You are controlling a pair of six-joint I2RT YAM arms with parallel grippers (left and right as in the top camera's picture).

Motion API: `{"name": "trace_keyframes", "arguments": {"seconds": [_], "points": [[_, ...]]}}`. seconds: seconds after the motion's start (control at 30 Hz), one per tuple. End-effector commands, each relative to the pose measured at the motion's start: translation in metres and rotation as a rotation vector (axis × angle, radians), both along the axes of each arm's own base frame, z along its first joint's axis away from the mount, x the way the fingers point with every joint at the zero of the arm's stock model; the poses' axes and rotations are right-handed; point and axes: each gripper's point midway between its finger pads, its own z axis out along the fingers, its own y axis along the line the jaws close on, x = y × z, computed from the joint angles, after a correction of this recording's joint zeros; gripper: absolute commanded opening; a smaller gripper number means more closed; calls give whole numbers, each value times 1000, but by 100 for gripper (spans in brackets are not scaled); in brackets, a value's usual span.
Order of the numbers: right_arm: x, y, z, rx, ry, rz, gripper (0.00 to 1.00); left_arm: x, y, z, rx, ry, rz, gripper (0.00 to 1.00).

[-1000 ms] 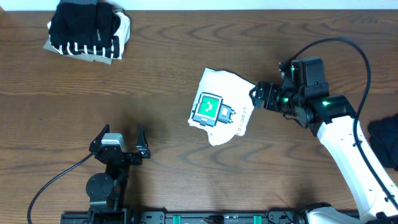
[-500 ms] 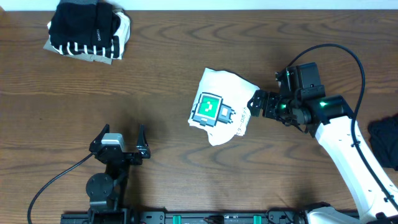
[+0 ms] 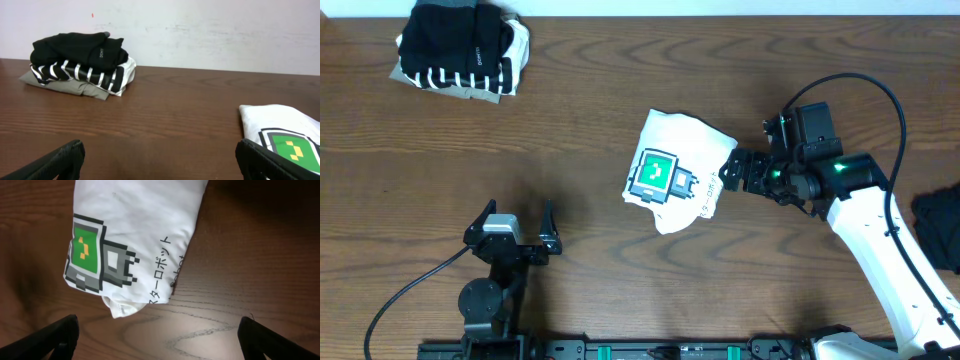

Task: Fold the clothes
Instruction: 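Move the left gripper toward the T-shirt's lower left edge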

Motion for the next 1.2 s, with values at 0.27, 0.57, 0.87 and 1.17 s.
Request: {"name": "trace_keyframes", "arguments": {"seconds": [0.27, 0.57, 0.87, 1.17], "points": [[2, 2, 6, -5, -28, 12, 99, -9, -42, -11, -353, 99, -213, 98], [4, 2, 7, -3, -35, 12, 99, -26, -78, -8, -588, 206, -411, 98], [7, 3, 8, 0, -47, 12, 99, -55, -113, -8, -612, 301, -660, 98], [13, 5, 12, 8, -80, 11, 99, -65, -127, -11, -662, 370, -720, 98]]}}
